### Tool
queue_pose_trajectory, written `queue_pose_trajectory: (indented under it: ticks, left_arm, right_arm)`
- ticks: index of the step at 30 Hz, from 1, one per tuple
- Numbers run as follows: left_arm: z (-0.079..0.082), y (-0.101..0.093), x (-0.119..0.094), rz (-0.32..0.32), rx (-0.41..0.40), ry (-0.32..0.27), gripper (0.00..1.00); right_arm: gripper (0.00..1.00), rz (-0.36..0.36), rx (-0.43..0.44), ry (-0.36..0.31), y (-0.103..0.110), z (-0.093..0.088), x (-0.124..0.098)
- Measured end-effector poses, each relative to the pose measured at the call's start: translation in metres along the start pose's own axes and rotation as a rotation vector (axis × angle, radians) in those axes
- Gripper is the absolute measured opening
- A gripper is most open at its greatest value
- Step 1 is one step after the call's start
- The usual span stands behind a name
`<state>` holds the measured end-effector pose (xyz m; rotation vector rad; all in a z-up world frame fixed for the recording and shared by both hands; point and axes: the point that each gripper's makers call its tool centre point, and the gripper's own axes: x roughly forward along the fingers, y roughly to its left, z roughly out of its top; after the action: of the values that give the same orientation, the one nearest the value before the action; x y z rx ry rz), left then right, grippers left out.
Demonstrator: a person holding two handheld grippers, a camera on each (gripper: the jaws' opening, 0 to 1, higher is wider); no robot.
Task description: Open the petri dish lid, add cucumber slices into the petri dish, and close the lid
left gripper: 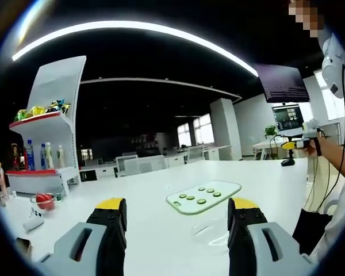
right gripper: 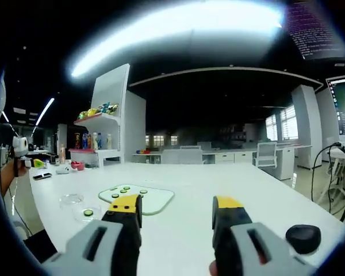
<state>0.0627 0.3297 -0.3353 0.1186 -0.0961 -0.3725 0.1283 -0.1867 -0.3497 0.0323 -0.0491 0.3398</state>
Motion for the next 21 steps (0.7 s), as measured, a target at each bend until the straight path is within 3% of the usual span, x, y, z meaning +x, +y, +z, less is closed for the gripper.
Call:
queue_pose_trajectory:
  ticks: [21]
  left_arm:
    - [0.000, -0.002, -0.011, 0.003, -0.018, -0.008, 0.72]
  right_arm:
    - [0.49, -0.024, 0.008, 0.010, -0.004, -0.001, -0.016]
